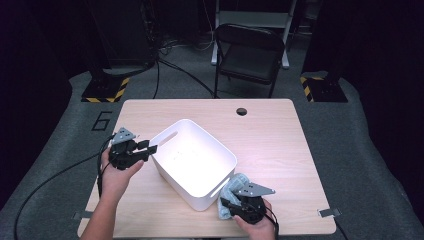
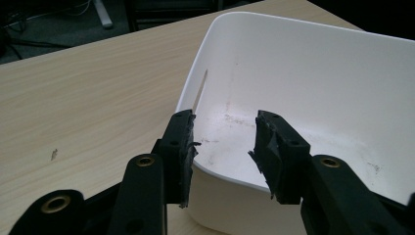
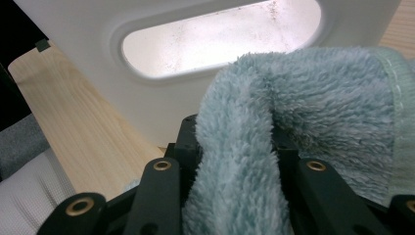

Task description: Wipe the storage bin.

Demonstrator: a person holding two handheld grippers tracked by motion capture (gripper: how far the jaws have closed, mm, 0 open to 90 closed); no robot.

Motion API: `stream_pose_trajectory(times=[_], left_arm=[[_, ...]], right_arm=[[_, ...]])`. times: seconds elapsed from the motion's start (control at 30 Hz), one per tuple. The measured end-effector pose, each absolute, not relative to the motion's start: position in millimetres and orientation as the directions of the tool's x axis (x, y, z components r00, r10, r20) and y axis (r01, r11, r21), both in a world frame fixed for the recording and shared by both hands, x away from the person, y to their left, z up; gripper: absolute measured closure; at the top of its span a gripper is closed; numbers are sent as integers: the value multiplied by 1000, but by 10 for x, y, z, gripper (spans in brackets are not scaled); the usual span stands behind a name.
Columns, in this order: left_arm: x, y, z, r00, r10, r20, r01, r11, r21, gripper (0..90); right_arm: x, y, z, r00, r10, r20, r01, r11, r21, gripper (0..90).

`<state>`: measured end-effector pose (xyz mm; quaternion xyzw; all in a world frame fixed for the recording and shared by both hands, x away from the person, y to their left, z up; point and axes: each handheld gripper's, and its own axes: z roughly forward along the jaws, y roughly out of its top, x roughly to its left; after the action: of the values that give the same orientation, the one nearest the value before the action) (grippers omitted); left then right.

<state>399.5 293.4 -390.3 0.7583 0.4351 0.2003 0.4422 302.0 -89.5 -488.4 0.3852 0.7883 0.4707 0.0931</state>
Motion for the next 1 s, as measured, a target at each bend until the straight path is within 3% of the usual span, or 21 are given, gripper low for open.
stream_pose_trajectory(times=[0.57, 1.0], left_arm=[[4223, 2904, -3980, 505, 863, -29, 494, -261, 829, 623], [4351, 2880, -4125, 505, 858, -93, 565, -247, 788, 730]], right_arm=[[2987, -912, -4897, -678, 704, 213, 520, 254, 816, 662], [2997, -899, -4920, -678, 701, 221, 527, 253, 811, 661]])
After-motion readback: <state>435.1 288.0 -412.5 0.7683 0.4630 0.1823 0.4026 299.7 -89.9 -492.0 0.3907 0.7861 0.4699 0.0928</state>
